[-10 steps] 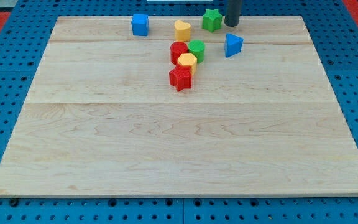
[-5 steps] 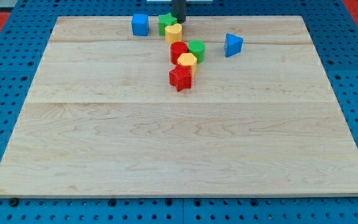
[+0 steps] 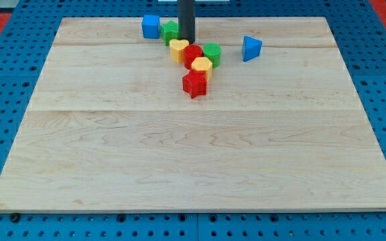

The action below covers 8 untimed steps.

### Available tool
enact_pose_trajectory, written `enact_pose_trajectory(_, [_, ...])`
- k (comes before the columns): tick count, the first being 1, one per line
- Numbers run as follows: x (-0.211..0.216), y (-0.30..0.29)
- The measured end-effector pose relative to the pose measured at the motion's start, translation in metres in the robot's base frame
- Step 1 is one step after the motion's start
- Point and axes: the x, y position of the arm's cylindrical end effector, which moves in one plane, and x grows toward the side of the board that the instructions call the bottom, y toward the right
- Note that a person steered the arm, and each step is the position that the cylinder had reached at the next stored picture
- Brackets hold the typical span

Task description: Slide the green circle right to the green star

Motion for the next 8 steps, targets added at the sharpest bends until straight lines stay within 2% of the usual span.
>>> enact_pose_trajectory(1, [0.013, 0.030])
enact_pose_trajectory(7, [0.143, 0.071])
enact_pose_trajectory(8, [0.146, 0.112])
